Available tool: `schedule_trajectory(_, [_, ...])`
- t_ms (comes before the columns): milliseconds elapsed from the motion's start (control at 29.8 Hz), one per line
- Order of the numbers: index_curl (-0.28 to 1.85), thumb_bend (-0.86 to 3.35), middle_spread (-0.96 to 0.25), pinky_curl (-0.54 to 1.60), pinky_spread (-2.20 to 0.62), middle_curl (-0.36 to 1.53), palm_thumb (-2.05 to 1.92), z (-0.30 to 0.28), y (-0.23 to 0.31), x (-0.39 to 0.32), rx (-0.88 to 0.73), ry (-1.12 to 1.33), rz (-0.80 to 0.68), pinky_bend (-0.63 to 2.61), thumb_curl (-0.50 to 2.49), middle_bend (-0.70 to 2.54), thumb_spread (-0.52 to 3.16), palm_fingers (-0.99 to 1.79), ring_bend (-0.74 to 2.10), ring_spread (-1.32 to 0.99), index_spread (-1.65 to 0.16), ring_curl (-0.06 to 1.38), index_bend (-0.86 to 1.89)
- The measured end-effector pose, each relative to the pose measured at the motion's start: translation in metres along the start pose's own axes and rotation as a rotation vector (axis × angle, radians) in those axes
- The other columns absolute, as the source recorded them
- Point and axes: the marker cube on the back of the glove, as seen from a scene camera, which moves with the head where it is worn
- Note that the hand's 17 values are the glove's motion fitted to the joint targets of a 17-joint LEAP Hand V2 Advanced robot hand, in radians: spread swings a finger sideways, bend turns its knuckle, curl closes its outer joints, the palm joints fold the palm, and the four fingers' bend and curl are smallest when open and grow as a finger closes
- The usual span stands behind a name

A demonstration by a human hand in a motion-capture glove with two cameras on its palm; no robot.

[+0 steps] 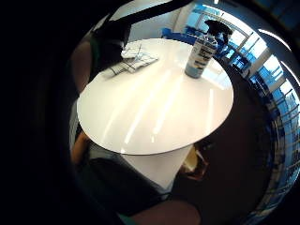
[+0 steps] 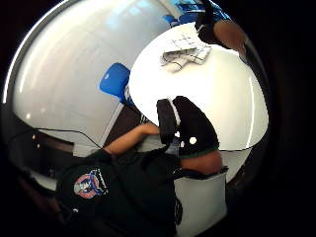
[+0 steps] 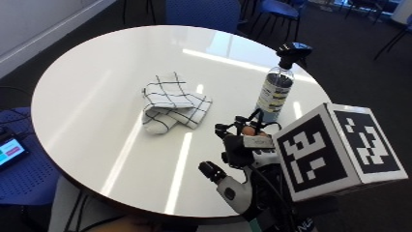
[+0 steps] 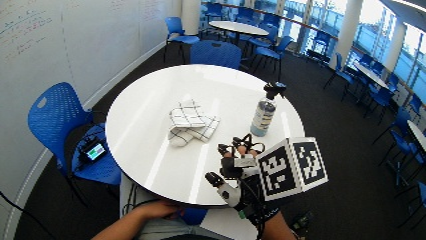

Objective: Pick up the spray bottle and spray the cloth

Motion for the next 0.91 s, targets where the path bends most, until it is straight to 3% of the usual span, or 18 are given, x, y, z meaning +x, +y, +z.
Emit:
schedule_trajectory(369, [0.24,0.28,-0.02,0.2,0.15,0.17,0.49,0.002,0.002,0.011,0.055,-0.032,0.028,0.33,0.16,0.21,0.95,0.68,0.29,-0.01,-0.33,0.19,0.28])
schedule_trajectory(906, [0.29,0.21,-0.02,0.25,0.15,0.27,0.56,0.025,-0.044,0.058,0.135,-0.235,0.259,0.24,0.25,0.22,1.16,0.73,0.27,-0.02,-0.36,0.25,0.13])
